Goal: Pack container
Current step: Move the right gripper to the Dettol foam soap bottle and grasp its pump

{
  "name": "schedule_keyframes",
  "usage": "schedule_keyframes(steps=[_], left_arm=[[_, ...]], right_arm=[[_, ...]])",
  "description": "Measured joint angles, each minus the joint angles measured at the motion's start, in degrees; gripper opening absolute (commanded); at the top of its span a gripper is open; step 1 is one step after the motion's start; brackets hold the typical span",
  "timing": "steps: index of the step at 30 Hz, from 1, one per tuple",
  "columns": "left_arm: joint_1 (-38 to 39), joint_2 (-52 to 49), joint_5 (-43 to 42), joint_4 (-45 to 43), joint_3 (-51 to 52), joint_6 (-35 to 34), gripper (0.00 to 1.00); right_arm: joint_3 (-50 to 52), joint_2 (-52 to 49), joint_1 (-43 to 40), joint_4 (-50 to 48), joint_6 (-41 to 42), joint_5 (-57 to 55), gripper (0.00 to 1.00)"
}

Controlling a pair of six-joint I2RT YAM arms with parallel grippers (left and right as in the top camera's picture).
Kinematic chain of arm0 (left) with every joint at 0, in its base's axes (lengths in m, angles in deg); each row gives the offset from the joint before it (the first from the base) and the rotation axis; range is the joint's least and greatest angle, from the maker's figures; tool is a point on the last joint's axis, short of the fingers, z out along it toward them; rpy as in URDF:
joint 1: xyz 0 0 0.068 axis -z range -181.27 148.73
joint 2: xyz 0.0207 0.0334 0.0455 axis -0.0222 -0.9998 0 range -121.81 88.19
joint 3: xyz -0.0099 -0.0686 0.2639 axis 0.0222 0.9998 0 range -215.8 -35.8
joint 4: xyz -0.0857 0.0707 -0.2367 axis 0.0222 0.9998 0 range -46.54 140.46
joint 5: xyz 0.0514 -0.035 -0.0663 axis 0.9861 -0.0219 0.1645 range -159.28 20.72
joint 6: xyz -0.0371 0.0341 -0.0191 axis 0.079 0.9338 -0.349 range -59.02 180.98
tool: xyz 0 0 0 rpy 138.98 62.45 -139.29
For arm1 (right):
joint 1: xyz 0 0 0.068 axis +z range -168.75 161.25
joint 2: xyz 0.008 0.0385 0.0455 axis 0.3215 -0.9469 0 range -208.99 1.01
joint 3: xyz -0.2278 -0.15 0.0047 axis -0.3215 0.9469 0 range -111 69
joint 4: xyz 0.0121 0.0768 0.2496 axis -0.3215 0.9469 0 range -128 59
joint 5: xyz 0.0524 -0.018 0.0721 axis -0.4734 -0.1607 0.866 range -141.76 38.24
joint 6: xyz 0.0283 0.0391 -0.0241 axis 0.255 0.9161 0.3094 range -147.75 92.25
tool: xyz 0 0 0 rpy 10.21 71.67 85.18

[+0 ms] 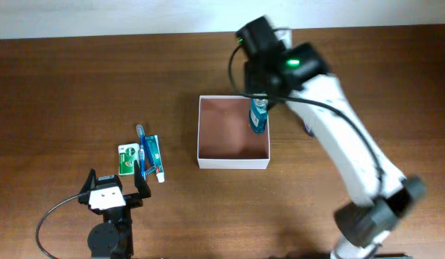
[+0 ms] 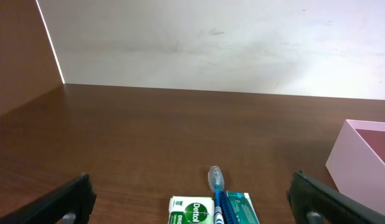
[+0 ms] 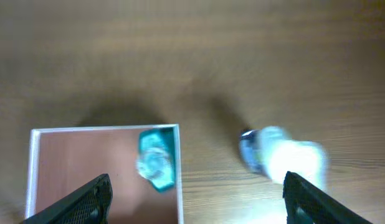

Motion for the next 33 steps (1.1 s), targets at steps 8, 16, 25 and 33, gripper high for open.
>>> schedule_keyframes(steps=[8,16,25,33], left_arm=[[0.0,0.0,0.0,0.0,0.0,0.0,1.0],[0.0,0.0,0.0,0.0,0.0,0.0,1.0],[0.0,0.0,0.0,0.0,0.0,0.0,1.0],[0.0,0.0,0.0,0.0,0.0,0.0,1.0]], right_arm=[[-1.7,7.3,-12.5,7.8,-2.6,-1.3,0.86],[6.4,3.0,-21.7,4.3,-9.1,7.3,0.86],[16.9,2.0,-24.7,-4.3,-11.1,9.4,0.79],[24.6,2.0,-24.6,-11.6,-14.6,15.7,0.61]])
